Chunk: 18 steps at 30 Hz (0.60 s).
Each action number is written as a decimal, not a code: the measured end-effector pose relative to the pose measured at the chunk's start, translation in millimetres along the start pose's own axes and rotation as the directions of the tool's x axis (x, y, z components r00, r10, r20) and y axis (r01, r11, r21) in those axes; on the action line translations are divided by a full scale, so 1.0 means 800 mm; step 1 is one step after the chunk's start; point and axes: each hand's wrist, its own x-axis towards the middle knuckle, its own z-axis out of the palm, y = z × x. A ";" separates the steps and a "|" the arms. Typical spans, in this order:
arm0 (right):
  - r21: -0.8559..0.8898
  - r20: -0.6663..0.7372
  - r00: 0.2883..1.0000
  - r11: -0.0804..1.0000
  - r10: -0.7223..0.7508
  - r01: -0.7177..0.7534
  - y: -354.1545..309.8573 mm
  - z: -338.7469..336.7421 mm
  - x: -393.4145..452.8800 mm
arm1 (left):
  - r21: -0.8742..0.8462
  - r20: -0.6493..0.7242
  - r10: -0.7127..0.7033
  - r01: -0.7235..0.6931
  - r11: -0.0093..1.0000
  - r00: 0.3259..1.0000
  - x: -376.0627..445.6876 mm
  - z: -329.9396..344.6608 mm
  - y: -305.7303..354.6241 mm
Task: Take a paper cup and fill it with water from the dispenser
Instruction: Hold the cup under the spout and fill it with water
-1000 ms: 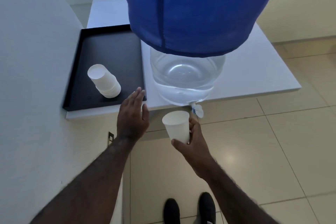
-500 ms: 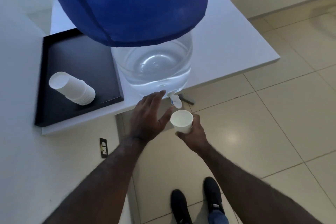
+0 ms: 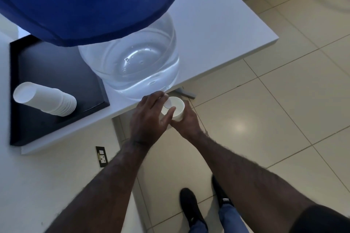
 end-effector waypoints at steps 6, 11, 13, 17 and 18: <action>-0.020 0.013 0.999 0.999 -0.037 0.037 -0.005 0.002 0.011 | 0.019 -0.031 0.030 -0.030 0.999 0.999 0.001 -0.002 -0.001; -0.015 0.015 0.997 0.997 -0.076 0.076 -0.008 -0.002 0.013 | 0.045 -0.042 0.036 -0.034 0.998 0.998 0.000 0.000 0.003; -0.006 0.015 0.996 0.996 -0.085 0.085 -0.010 -0.003 0.013 | 0.046 -0.055 0.027 -0.025 0.999 0.998 0.000 0.000 0.005; 0.005 0.019 0.994 0.994 -0.108 0.108 -0.012 -0.001 0.015 | 0.027 -0.073 -0.004 0.006 1.000 0.997 0.001 -0.001 0.010; 0.011 0.019 0.993 0.994 -0.113 0.112 -0.013 -0.001 0.016 | 0.017 -0.076 -0.014 0.015 1.000 0.997 0.002 -0.001 0.011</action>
